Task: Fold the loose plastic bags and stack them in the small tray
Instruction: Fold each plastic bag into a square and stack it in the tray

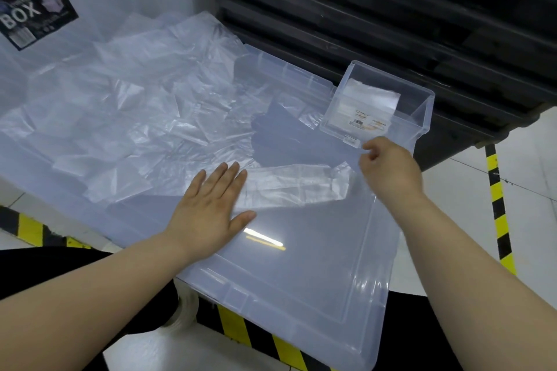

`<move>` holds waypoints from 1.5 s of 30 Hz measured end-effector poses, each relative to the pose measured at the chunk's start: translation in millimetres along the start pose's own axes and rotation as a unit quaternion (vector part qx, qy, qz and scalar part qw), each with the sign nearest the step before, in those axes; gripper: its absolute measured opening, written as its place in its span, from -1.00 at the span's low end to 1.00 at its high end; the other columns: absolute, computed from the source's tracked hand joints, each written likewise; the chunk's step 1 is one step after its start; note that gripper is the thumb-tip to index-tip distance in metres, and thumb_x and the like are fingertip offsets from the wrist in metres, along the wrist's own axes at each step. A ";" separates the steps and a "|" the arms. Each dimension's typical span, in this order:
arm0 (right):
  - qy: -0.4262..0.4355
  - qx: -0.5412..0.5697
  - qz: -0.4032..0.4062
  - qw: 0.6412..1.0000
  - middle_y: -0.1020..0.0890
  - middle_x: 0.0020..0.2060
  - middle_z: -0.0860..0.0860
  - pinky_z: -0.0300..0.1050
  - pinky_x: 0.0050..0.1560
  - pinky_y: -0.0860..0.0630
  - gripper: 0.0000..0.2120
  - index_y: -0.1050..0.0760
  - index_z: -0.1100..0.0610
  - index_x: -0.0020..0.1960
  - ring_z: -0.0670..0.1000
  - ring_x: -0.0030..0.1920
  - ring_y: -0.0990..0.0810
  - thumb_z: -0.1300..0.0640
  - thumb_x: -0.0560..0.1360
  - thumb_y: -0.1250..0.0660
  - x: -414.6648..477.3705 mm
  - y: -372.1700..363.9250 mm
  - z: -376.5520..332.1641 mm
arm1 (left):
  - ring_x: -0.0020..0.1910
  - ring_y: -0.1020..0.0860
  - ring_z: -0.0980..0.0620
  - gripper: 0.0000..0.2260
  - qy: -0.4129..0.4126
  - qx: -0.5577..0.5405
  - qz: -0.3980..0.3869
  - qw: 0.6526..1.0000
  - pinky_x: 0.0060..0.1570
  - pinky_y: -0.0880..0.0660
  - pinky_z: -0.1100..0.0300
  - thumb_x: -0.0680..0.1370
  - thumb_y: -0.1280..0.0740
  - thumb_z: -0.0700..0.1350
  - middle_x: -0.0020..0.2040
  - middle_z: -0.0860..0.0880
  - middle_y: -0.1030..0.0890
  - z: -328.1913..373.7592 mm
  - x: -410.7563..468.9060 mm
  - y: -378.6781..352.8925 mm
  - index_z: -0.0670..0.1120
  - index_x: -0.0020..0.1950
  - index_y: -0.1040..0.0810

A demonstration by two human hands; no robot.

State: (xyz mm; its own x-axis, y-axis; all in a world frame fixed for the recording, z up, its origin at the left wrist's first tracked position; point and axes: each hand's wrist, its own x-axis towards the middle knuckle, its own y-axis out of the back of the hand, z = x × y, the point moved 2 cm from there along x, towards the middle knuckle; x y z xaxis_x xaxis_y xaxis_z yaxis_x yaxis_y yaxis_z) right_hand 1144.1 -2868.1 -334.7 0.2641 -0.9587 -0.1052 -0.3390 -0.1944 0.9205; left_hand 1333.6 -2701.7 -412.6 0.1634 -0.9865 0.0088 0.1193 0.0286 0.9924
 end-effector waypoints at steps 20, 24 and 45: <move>-0.017 0.009 -0.196 0.980 -0.51 -0.11 -0.04 -0.03 0.31 -0.24 -0.86 -0.42 -0.08 -0.01 0.09 0.11 -0.49 -0.05 0.47 -0.32 11.0 0.0 15.1 | 0.33 0.32 0.18 0.11 0.032 -0.066 -0.066 0.995 0.30 0.41 0.21 0.09 0.68 0.42 0.52 0.00 0.10 0.2 -0.5 6.5 -0.05 0.51 0.13; -0.079 -0.096 -0.100 0.987 -0.52 -0.07 0.00 -0.08 0.25 -0.18 -0.79 -0.47 0.02 0.08 0.04 0.01 -0.45 -0.06 0.52 -0.25 12.5 13.2 21.1 | 0.30 0.37 0.20 0.12 0.032 -0.059 -0.073 0.995 0.30 0.43 0.21 0.03 0.73 0.39 0.52 0.02 0.18 0.5 -1.8 8.7 -0.03 0.50 0.21; 0.196 -0.176 -0.147 0.954 0.11 0.52 0.01 -0.19 0.41 0.27 -0.17 0.09 0.11 0.52 -0.04 0.50 0.13 -0.34 0.40 0.33 -40.7 -60.0 -7.9 | 0.28 0.42 0.20 0.13 0.030 -0.032 -0.117 0.992 0.24 0.49 0.22 -0.05 0.76 0.37 0.32 0.10 0.40 -4.1 -0.2 10.6 -0.06 0.46 0.35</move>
State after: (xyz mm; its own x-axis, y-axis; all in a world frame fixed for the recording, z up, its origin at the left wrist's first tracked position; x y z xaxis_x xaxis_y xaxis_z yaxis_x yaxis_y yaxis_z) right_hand 1160.8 -2815.8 -382.7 0.6408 -0.7097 -0.2927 0.1077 -0.2944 0.9496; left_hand 1338.9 -2700.6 -402.6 0.1824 -0.9557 -0.2308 0.2217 -0.1887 0.9567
